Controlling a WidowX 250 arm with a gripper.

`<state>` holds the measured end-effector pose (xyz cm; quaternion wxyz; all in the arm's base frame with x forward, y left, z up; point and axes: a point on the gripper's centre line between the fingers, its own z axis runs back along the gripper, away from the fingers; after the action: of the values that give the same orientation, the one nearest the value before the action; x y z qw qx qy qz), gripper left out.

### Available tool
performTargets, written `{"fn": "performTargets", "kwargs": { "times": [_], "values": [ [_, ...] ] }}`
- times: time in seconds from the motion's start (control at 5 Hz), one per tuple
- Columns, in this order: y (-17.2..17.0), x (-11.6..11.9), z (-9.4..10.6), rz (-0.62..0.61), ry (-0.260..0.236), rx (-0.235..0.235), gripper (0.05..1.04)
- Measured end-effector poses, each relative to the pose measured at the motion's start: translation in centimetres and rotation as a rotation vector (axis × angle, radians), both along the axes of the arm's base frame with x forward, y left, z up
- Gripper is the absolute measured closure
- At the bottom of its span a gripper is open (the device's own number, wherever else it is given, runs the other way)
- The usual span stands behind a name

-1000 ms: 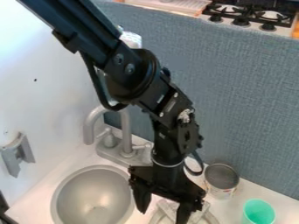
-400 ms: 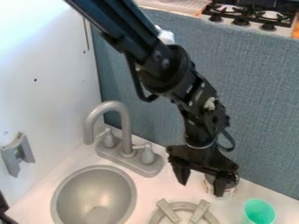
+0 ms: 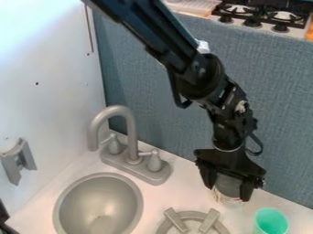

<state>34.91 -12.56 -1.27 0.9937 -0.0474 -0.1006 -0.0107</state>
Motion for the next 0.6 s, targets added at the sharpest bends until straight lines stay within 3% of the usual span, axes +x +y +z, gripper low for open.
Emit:
{"fn": "performTargets", "kwargs": {
  "times": [0.2, 0.6],
  "values": [
    [-2.4, 0.1, -0.9, -0.072, 0.048, 0.005, 0.083],
    [-4.8, 0.2, -2.3, -0.137, 0.09, 0.002, 0.083]
  ]
}}
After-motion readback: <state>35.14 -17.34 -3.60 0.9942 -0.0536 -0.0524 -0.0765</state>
